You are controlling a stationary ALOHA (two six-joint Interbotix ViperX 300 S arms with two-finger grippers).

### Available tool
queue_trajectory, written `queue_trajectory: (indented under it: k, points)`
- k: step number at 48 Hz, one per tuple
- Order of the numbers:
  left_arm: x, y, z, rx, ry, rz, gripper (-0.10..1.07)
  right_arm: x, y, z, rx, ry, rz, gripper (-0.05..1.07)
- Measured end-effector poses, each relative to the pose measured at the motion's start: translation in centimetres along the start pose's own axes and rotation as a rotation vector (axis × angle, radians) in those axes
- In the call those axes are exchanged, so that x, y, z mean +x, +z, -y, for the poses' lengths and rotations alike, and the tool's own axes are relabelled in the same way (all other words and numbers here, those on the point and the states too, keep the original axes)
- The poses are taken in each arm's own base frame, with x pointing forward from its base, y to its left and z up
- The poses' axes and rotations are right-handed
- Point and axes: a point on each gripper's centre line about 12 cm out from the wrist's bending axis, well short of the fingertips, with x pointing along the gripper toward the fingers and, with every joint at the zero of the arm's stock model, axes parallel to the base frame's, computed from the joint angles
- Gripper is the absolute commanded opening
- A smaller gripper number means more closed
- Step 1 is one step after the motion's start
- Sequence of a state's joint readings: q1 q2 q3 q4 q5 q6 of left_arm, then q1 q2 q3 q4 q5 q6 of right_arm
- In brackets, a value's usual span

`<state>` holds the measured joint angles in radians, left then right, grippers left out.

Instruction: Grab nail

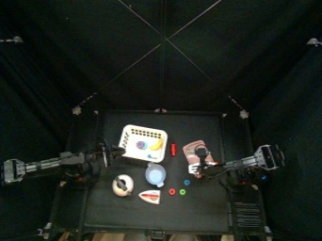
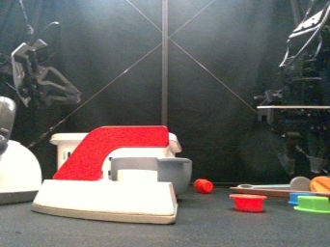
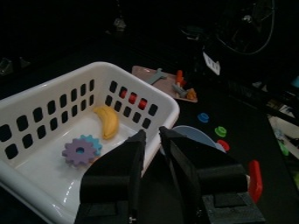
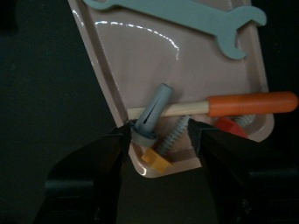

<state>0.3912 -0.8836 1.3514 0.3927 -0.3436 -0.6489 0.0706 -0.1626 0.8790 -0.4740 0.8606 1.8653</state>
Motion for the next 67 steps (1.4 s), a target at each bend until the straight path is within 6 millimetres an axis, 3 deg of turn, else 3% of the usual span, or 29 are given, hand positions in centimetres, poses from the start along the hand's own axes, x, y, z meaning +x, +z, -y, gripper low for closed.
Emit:
queue_trajectory:
  k: [19, 39, 56, 67]
  points:
    - [0.0, 0.0, 0.0, 0.0, 0.0, 0.0, 0.65, 1.8, 1.1, 0.7, 0.011, -0.018, 0.01, 0.86]
    - [0.0, 0.0, 0.0, -0.001, 0.001, -0.001, 0.65, 2.6, 0.9, 0.6, 0.006, -0.01, 0.0, 0.69]
    - [0.0, 0.0, 0.0, -0.001, 0.001, 0.001, 0.65, 2.1, 1.4, -0.2, -0.013, 0.017, 0.019, 0.51]
    - [0.0, 0.0, 0.0, -0.003, 0.0, 0.0, 0.65, 0.6, 2.3, -1.2, -0.02, 0.087, 0.056, 0.5]
